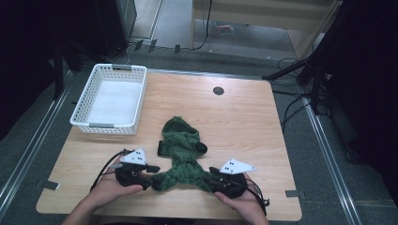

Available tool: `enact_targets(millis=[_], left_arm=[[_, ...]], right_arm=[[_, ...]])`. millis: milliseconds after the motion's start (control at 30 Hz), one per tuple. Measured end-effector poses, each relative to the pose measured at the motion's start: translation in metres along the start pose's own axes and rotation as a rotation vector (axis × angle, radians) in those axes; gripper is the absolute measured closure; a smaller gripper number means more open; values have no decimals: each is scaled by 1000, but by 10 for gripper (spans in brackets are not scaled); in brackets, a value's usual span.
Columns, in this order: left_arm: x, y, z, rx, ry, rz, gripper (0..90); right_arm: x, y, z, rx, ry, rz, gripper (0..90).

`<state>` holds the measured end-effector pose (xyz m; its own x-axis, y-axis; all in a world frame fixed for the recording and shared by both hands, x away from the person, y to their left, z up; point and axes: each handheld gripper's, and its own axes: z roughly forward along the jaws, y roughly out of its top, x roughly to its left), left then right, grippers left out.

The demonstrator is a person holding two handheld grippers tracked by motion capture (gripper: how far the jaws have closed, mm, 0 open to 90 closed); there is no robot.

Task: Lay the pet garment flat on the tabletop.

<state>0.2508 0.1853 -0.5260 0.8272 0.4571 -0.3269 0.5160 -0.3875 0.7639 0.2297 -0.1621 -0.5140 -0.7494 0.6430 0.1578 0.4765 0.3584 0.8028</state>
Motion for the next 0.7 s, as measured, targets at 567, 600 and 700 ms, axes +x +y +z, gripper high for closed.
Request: enact_targets(millis=[567,600,700], left_arm=[[36,33,43,-59,436,-228,610],[36,32,44,-38,443,-206,664],[36,28,42,-9,446,-180,763]], right_arm=[[-60,113,124,-16,-149,117,507],[-59,111,130,18,-155,93,599],[-59,103,136,98,-251,29,821]])
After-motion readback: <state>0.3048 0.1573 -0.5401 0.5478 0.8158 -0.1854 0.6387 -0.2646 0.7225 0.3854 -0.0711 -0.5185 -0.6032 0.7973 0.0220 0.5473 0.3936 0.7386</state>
